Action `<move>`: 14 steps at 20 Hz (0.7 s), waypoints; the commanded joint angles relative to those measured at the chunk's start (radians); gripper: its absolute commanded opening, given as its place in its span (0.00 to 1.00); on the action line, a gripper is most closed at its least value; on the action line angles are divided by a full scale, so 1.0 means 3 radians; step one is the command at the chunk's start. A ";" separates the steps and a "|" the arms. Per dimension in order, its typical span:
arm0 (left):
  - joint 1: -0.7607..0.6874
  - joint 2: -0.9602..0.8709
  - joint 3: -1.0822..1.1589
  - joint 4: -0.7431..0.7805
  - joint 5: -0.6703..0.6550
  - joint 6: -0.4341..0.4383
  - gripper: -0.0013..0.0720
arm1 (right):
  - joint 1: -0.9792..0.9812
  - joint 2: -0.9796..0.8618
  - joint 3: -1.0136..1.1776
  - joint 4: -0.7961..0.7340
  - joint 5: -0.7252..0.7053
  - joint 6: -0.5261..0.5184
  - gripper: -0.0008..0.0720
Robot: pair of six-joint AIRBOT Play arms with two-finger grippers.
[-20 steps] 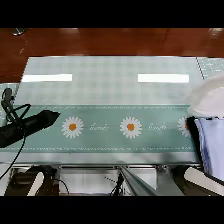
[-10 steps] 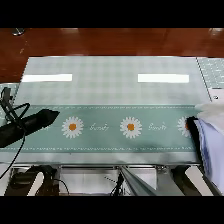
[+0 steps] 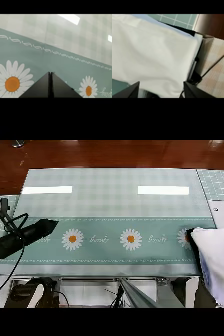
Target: Fold the shirts.
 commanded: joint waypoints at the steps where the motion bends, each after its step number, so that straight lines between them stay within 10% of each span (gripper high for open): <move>1: 0.0004 -0.0042 0.0009 0.0000 0.0100 0.0112 0.06 | -0.0027 -0.0005 -0.0061 -0.0118 -0.0076 0.0010 0.87; 4: 0.0046 -0.0270 0.0337 0.0003 0.0244 0.0460 0.05 | -0.0027 -0.0310 0.0306 0.0772 -0.0422 -0.0123 0.78; 6: 0.0065 -0.0610 0.0810 -0.0001 0.0229 0.0474 0.05 | -0.0018 -0.0586 0.0656 0.1826 -0.0633 -0.0195 0.13; 7: 0.0053 -0.0828 0.1102 -0.0089 0.0168 0.0510 0.05 | 0.0056 -0.0708 0.0763 0.2444 -0.0806 -0.0245 0.05; 10: -0.0179 -0.1522 0.1996 -0.0666 -0.0141 0.0938 0.05 | 0.0978 -0.0961 0.0857 0.3463 -0.1493 -0.0357 0.05; 14: -0.0999 -0.2190 0.2668 -0.0431 -0.0309 0.0998 0.05 | 0.3202 -0.1240 0.0848 0.2108 -0.1911 -0.0632 0.05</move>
